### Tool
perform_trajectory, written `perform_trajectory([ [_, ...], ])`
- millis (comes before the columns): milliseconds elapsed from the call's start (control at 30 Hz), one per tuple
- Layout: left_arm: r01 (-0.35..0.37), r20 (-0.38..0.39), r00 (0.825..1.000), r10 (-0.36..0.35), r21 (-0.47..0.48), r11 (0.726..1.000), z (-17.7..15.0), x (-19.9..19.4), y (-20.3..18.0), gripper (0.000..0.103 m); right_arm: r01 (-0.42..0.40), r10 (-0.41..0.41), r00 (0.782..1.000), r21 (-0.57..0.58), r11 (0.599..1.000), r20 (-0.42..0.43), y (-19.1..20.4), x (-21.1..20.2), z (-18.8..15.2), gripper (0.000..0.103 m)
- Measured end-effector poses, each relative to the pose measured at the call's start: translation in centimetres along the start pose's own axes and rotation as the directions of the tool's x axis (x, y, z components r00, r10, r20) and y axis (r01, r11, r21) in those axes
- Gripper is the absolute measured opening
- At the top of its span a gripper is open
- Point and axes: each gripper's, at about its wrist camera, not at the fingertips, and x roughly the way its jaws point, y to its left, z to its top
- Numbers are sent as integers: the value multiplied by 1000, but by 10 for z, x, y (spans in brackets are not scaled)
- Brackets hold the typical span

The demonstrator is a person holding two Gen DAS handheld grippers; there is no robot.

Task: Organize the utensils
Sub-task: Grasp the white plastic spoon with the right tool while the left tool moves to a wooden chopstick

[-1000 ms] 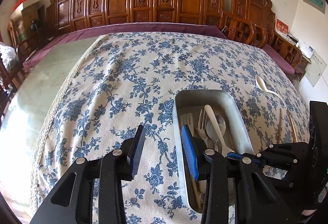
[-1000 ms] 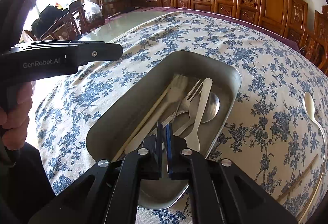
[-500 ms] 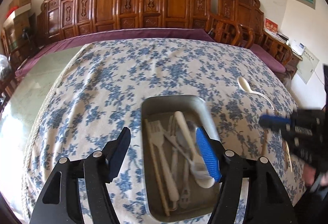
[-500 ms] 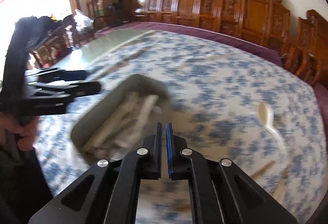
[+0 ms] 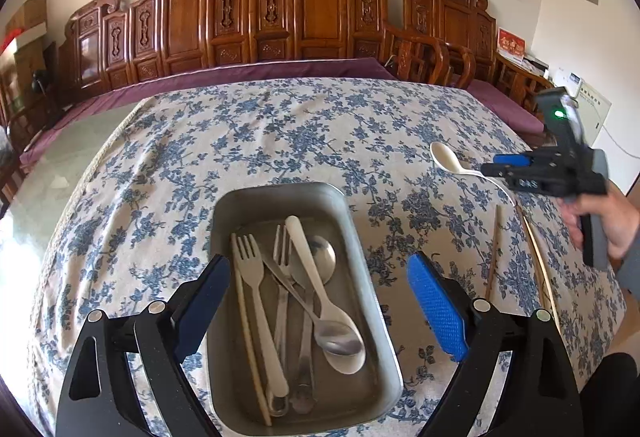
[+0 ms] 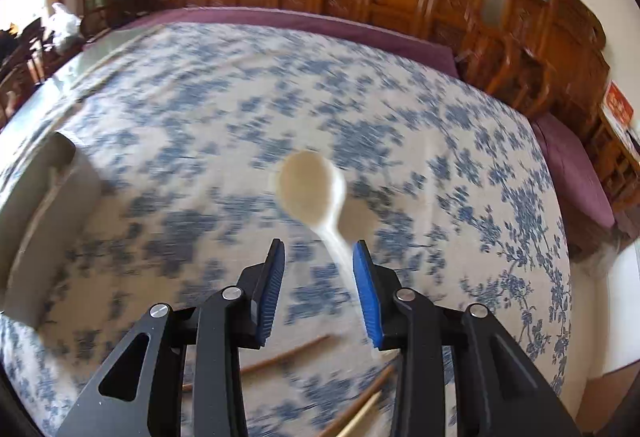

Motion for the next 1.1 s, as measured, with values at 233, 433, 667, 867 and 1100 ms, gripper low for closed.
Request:
perform_trajectory([
  [233,8,-22,1000,-8,20,1000,-3,5,-9,87,3,-3,996,6,1000,-94,-13,35,2,38],
  [433,33,-11,999,-33,31,999,-4,-2,-18,87,22,-27,992,-40,999,-121,-7,41,0,13],
  [667,46,-7,999,-46,54,997,-5,-6,-31,87,33,-35,999,-50,998,-34,-1,-4,0,5],
  [867,74,5,997,-74,73,995,-10,-14,-43,87,-13,14,1000,-37,999,17,20,-65,-28,5],
  [1100,148,19,989,-150,94,985,-17,-29,-64,87,-14,14,1000,-28,1000,4,48,-113,-88,5],
])
